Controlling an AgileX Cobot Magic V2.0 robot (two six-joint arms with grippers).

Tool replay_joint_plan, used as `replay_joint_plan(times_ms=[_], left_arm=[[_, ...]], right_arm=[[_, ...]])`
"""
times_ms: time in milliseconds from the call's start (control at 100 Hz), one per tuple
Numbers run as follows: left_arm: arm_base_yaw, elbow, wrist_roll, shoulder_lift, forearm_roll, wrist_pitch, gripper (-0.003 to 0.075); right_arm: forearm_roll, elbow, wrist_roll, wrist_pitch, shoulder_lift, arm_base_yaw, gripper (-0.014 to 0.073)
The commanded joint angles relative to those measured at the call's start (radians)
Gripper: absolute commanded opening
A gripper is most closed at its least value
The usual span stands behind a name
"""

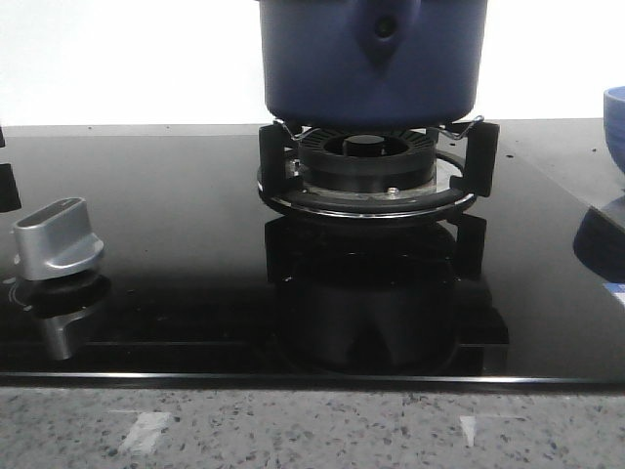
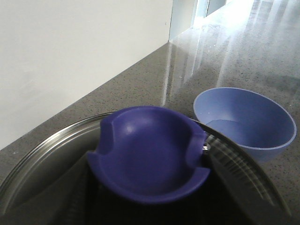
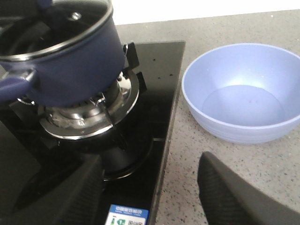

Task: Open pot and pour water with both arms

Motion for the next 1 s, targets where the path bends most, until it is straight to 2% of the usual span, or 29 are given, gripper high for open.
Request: replay_joint_plan(times_ms=[0, 280, 520, 760, 990], left_arm=[[0.026, -0.037, 0.001, -0.102, -0.071, 0.032, 0.0242], [0.166, -0.037, -0.004, -0.218, -0.067, 0.071, 0.0242], [0.324, -0.037, -0.063, -0.274, -0.014, 0.164, 0.0242], [0.457, -0.037, -0.089, -0.283, -0.004, 0.270, 0.0242], [0.475, -0.037, -0.089, -0.285, -0.004, 0.272, 0.0242]], right_arm=[[-0.007, -0.036, -0.008, -0.051, 0.016, 0.001, 0.0402], [-0.032, -0.046, 0.020, -0.046, 0.129, -0.001, 0.0402], [-0.152, -0.195, 0.135, -0.030, 0.355, -0.007, 0.0402], [-0.215, -0.420, 0.137, 0.071, 0.584, -0.113, 0.0402], [-0.260, -0.527, 0.137, 0.124, 0.767, -0.261, 0.0402]])
